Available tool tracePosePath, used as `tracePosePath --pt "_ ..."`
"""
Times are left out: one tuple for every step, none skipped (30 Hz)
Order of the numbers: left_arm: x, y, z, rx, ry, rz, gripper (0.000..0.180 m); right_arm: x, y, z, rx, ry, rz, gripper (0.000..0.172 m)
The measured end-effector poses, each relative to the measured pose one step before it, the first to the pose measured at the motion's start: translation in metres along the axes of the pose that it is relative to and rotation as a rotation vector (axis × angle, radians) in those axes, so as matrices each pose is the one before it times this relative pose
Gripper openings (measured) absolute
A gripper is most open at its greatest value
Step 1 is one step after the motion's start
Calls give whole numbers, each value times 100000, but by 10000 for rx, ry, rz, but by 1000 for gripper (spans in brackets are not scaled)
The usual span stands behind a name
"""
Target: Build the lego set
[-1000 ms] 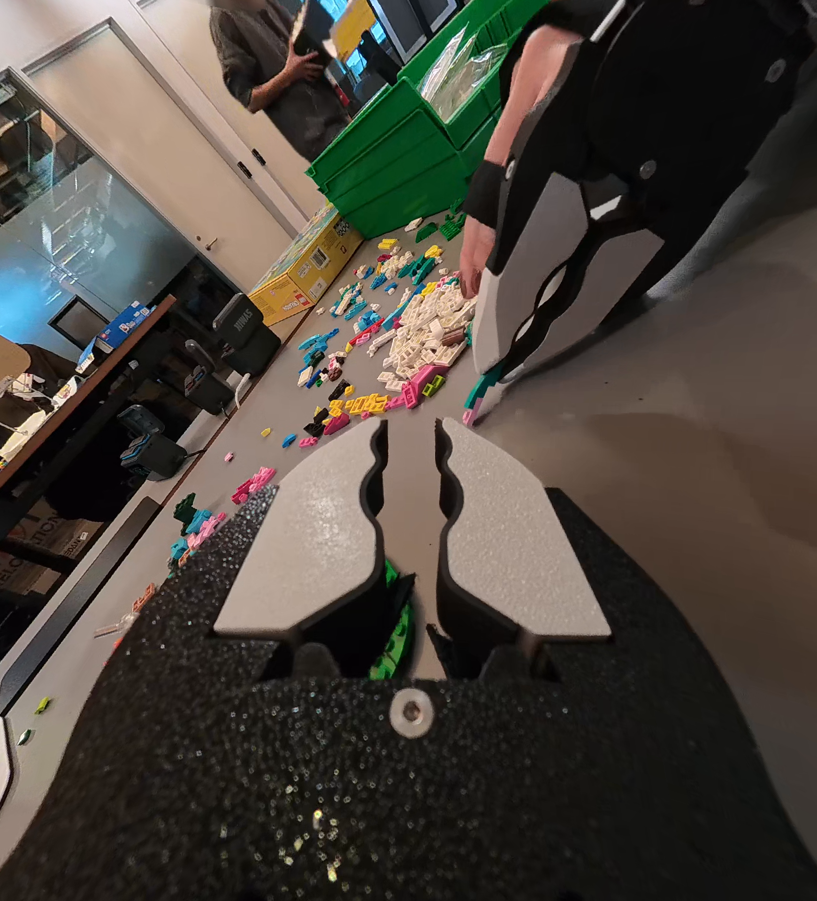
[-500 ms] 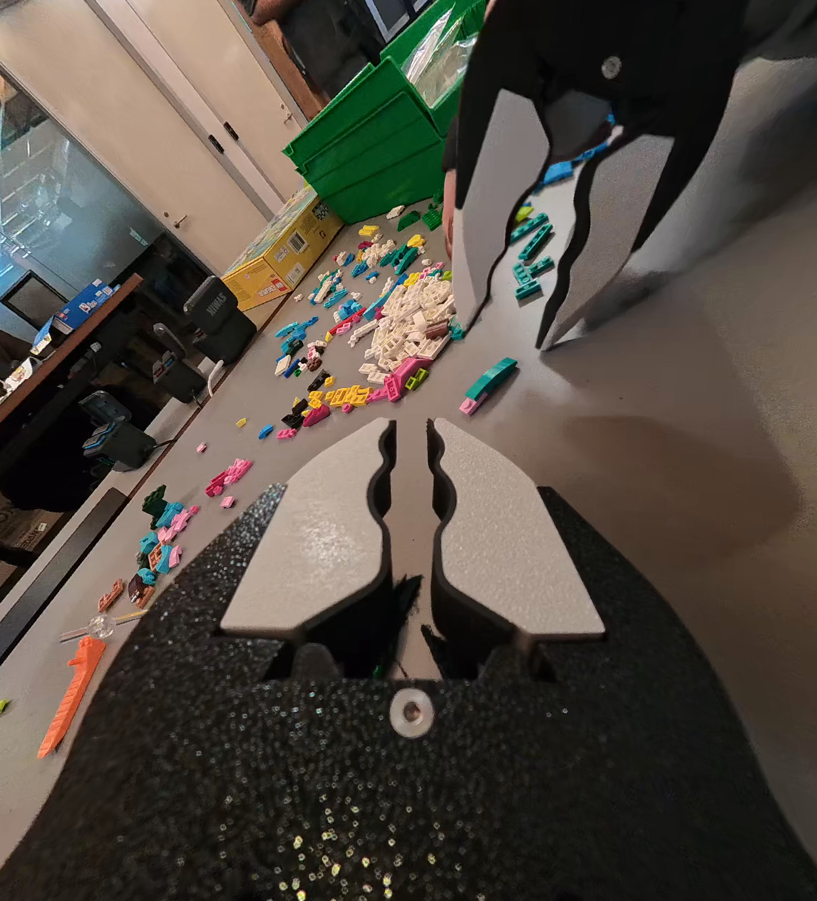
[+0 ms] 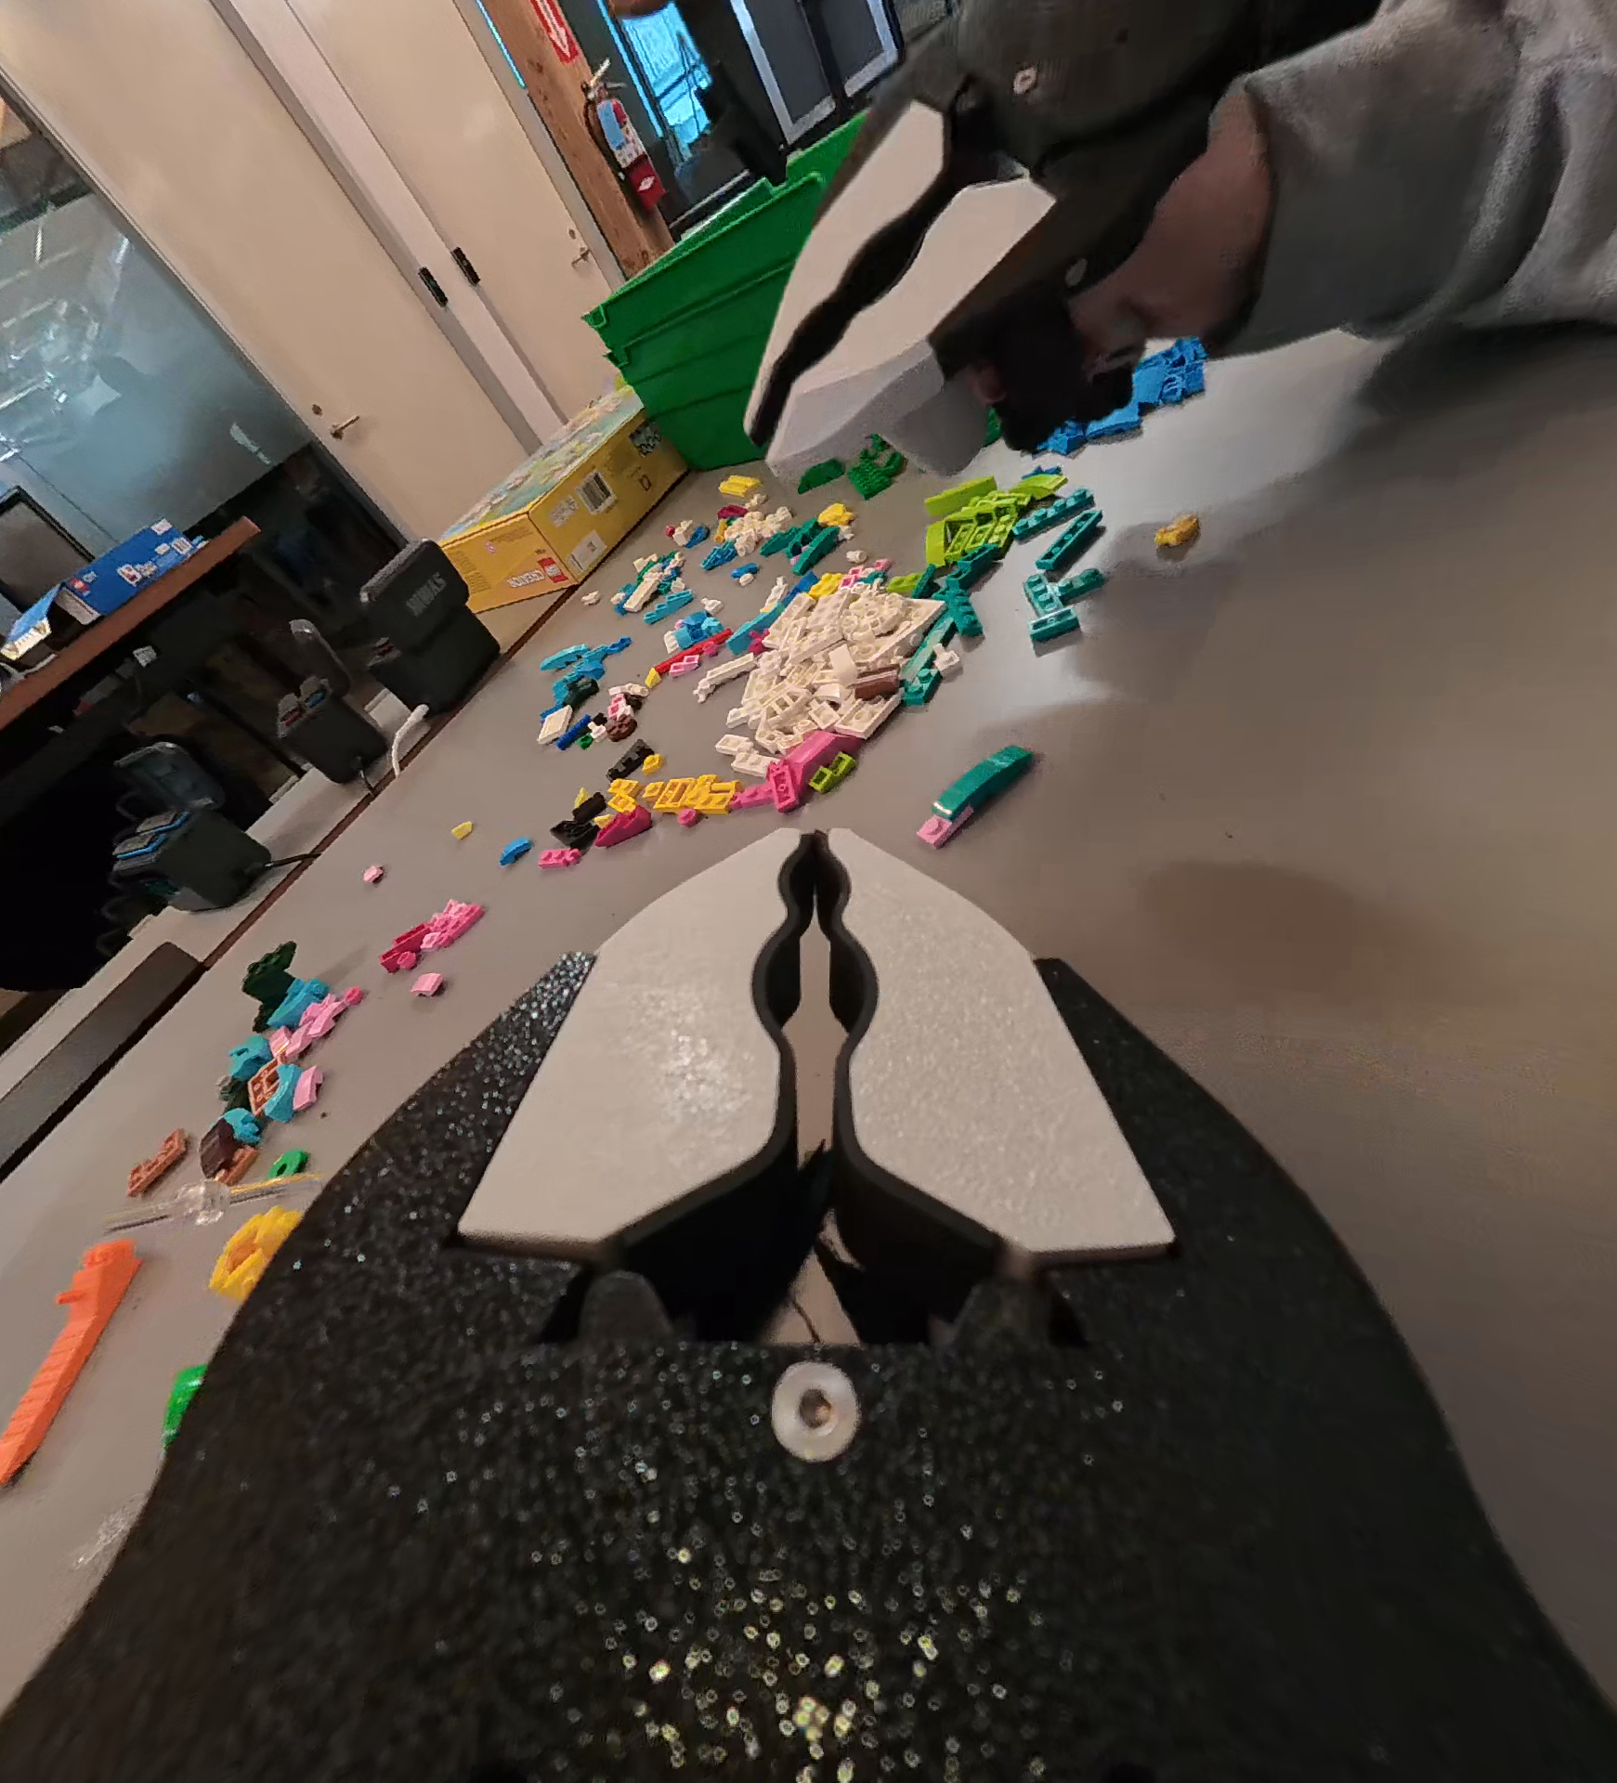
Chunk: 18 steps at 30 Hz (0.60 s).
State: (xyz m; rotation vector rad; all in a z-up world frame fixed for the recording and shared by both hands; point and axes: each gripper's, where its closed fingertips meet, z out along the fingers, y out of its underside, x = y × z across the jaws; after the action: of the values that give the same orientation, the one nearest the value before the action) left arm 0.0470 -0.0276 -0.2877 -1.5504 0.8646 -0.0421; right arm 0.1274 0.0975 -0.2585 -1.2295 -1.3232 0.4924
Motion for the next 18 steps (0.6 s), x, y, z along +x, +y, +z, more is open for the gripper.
tracePosePath --pt "-34 70 18 -44 4 -41 0 689 146 -86 42 418 196 3" --pt "-102 153 52 -119 -45 -54 0 812 110 -109 49 463 137 0" --pt "-89 233 73 -166 -23 -64 0 1061 75 -143 75 606 101 0" --pt "-76 126 50 -91 -18 -62 0 1229 53 -178 126 692 86 0" --pt "-42 6 -15 7 6 -52 0 1247 118 -194 112 673 128 0" --pt "-21 -55 -61 48 6 -39 0 1171 187 -182 55 617 193 0" --pt "-19 -38 -42 34 4 -34 0 1044 208 -148 30 526 229 0" --pt "17 -1 -11 1 19 -14 0 999 143 -167 72 514 228 0" --pt "44 31 23 -25 24 20 0 1011 69 -170 139 516 161 0" --pt "85 58 44 -44 19 55 0 890 118 -119 116 422 86 0" --pt "80 52 43 -46 4 88 0 816 191 -94 87 373 56 0" --pt "110 48 48 -43 6 107 0 701 227 -68 54 320 60 0" --pt "97 27 31 -31 -3 108 0 608 198 -59 26 286 122 0" --pt "80 28 17 -29 -7 86 0 500 74 -69 58 260 198 0" --pt "66 18 12 -26 -8 65 0 309 -22 -78 84 162 225 0" --pt "21 15 5 -11 -19 43 0 161 -41 -68 72 83 196 0" --pt "19 -13 -6 4 -9 15 0 77 10 -47 56 50 125 0" --pt "1 -9 -23 8 -1 -14 0 47 63 -22 25 31 40 0"
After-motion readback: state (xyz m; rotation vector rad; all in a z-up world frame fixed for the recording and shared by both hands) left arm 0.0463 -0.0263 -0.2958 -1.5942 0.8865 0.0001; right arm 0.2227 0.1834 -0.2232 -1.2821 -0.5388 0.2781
